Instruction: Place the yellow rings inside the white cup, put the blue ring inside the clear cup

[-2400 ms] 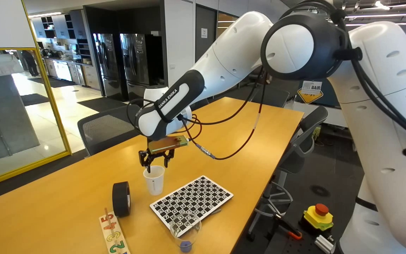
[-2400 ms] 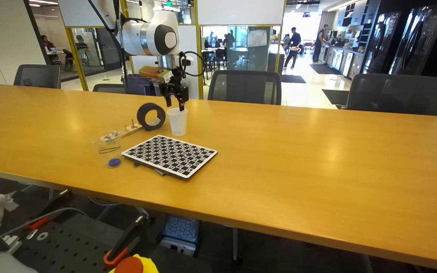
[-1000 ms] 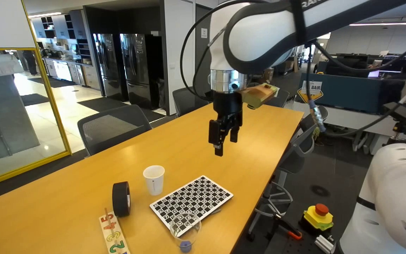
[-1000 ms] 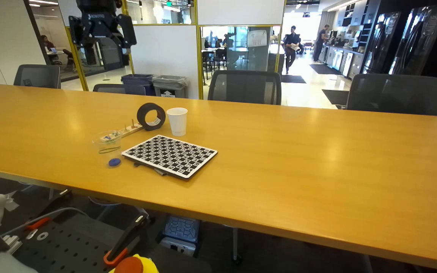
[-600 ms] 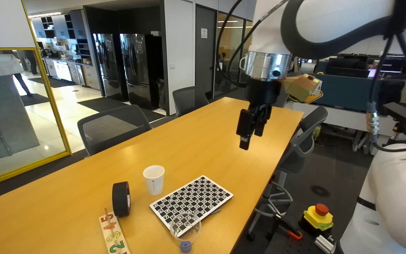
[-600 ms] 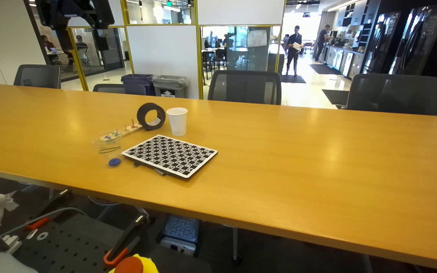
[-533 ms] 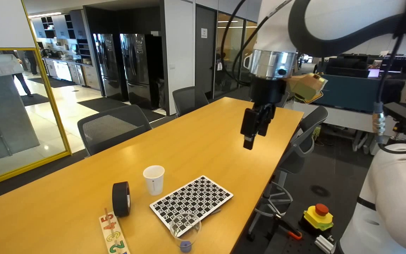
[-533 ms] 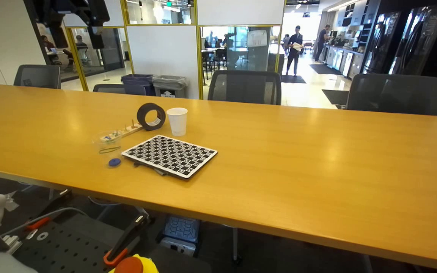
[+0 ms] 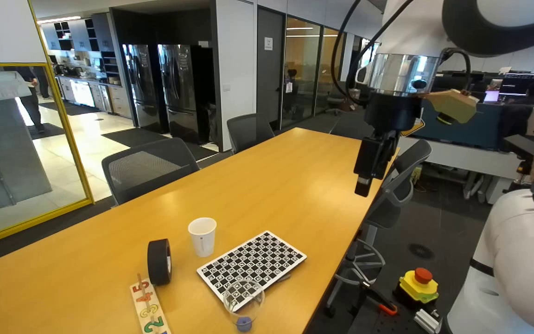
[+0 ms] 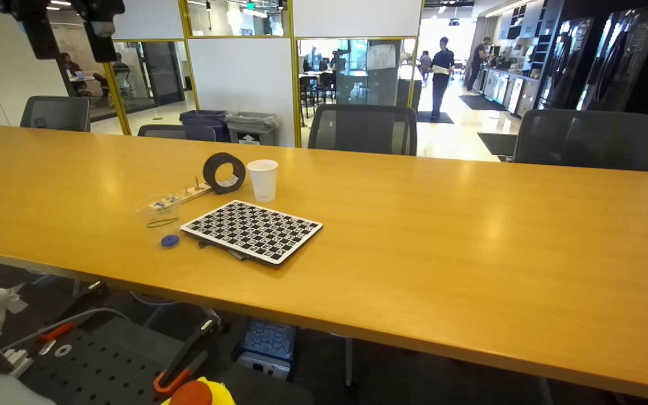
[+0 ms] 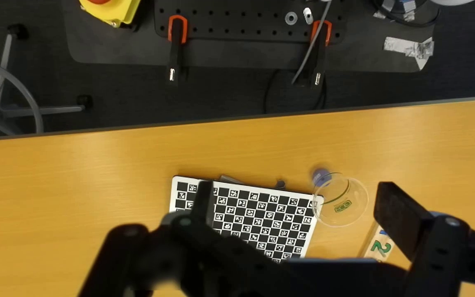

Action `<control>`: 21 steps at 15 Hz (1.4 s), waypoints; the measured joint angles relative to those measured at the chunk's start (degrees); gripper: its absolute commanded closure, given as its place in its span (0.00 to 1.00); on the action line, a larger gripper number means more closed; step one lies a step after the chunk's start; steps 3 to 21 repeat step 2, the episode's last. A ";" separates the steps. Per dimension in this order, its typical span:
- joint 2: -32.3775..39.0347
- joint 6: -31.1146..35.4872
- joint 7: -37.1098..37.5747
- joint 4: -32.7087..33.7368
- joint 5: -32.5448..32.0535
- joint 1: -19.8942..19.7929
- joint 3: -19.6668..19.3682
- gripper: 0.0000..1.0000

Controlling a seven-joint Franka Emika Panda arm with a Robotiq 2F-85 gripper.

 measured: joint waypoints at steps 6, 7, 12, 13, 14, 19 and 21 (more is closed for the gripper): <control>0.11 0.00 0.00 -0.15 0.00 0.00 0.08 0.00; 0.11 0.00 0.00 -0.15 0.00 0.00 0.08 0.00; 0.11 0.00 0.00 -0.15 0.00 0.00 0.08 0.00; 0.11 0.00 0.00 -0.15 0.00 0.00 0.08 0.00; 0.11 0.00 0.00 -0.15 0.00 0.00 0.08 0.00; 0.11 0.00 0.00 -0.15 0.00 0.00 0.08 0.00; 0.11 0.00 0.00 -0.15 0.00 0.00 0.08 0.00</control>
